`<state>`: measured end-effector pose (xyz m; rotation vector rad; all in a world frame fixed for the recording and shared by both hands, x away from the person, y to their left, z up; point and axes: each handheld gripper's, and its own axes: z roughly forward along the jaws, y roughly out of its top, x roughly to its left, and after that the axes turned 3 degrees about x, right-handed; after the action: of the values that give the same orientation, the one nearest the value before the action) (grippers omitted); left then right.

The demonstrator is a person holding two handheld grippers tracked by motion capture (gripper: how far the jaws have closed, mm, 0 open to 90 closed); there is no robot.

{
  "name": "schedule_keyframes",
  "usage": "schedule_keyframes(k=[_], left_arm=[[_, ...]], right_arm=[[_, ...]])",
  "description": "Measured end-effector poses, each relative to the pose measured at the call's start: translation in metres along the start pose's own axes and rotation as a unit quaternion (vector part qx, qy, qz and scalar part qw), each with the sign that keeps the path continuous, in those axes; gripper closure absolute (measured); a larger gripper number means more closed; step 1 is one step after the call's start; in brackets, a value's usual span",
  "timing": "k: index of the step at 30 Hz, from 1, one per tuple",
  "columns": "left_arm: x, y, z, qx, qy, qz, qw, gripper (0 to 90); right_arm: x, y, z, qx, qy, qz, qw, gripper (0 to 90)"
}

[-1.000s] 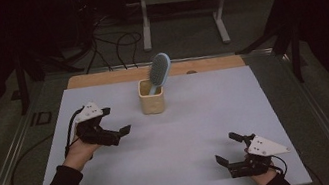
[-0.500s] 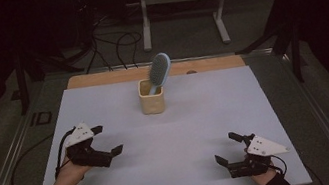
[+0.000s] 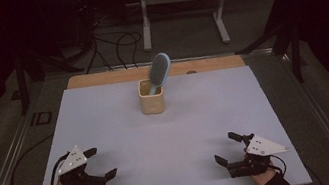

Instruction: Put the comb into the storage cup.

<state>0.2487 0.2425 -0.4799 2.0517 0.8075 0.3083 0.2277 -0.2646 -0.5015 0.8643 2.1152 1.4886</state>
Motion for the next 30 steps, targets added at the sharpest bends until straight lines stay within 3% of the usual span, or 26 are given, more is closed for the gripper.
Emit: schedule_keyframes(k=[8,11,24,30], left_arm=[[-0.006,-0.026,-0.011,-0.002,0.018,-0.01,0.9998,0.0],[-0.009,-0.037,-0.013,0.01,0.029,-0.008,0.9995,0.0],[-0.008,-0.057,-0.022,0.006,0.05,-0.024,0.9984,0.0],[-0.006,-0.059,-0.025,-0.002,0.051,-0.027,0.9983,0.0]], right_arm=[[0.0,0.0,0.001,0.0,0.001,-0.004,1.0,8.8],[0.0,0.0,0.001,0.0,0.001,-0.004,1.0,8.8],[0.0,0.001,0.002,0.001,0.001,-0.006,1.0,8.8],[0.0,0.001,0.001,-0.001,0.002,-0.008,1.0,8.8]])
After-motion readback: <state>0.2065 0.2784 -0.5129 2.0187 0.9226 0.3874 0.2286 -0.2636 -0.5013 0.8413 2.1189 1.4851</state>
